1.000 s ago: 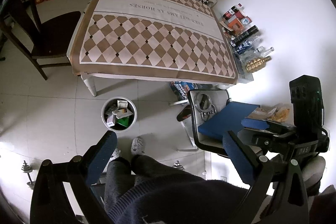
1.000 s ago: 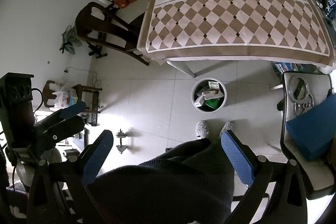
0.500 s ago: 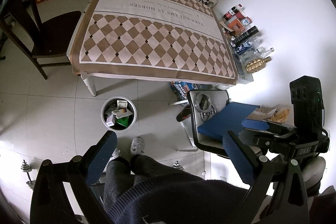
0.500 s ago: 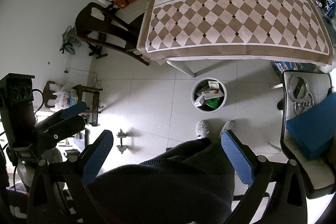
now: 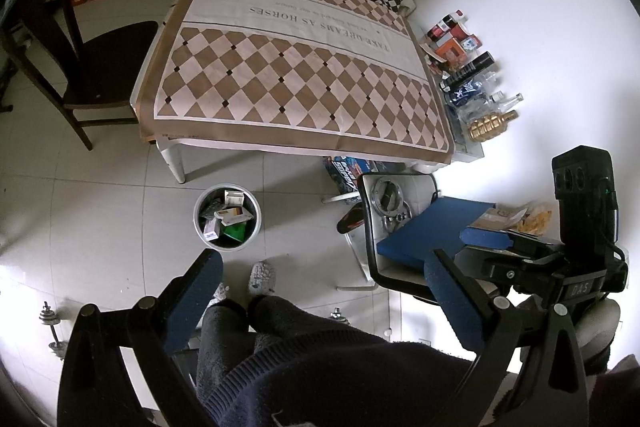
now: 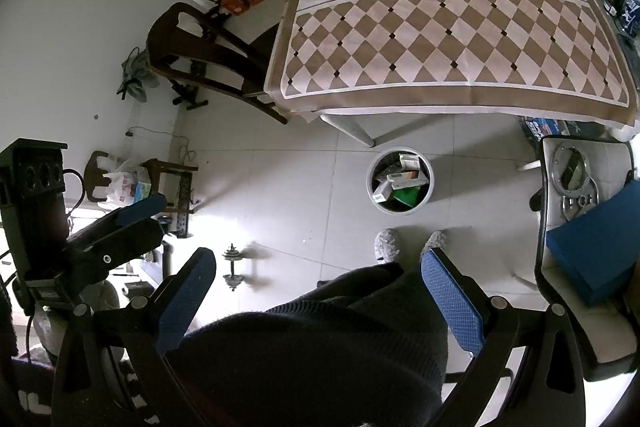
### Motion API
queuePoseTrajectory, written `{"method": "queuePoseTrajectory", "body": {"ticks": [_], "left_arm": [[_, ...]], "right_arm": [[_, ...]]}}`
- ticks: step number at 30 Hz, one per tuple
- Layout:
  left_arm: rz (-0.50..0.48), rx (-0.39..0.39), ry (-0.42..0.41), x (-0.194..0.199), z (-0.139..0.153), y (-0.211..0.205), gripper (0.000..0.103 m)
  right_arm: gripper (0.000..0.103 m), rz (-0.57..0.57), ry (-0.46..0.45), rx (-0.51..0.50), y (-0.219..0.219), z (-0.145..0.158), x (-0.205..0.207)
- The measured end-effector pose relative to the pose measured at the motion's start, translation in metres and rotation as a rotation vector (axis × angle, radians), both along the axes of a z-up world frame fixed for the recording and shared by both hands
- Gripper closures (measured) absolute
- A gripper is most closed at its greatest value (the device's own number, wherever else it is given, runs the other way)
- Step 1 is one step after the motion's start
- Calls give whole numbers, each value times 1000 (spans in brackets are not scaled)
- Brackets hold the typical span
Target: Collect trash
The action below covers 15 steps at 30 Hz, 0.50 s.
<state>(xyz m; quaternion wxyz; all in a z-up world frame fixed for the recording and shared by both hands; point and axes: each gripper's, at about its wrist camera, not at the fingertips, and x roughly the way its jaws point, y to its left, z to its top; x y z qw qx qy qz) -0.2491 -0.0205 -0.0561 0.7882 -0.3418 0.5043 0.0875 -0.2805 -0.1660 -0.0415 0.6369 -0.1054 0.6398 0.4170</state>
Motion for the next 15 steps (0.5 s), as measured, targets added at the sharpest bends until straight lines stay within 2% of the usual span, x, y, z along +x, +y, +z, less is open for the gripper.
{"method": "queuePoseTrajectory", "body": {"ticks": [15], "left_arm": [[-5, 0, 0, -1, 0, 3, 0]], "right_arm": [[0, 15, 9, 5, 0, 2, 1]]}}
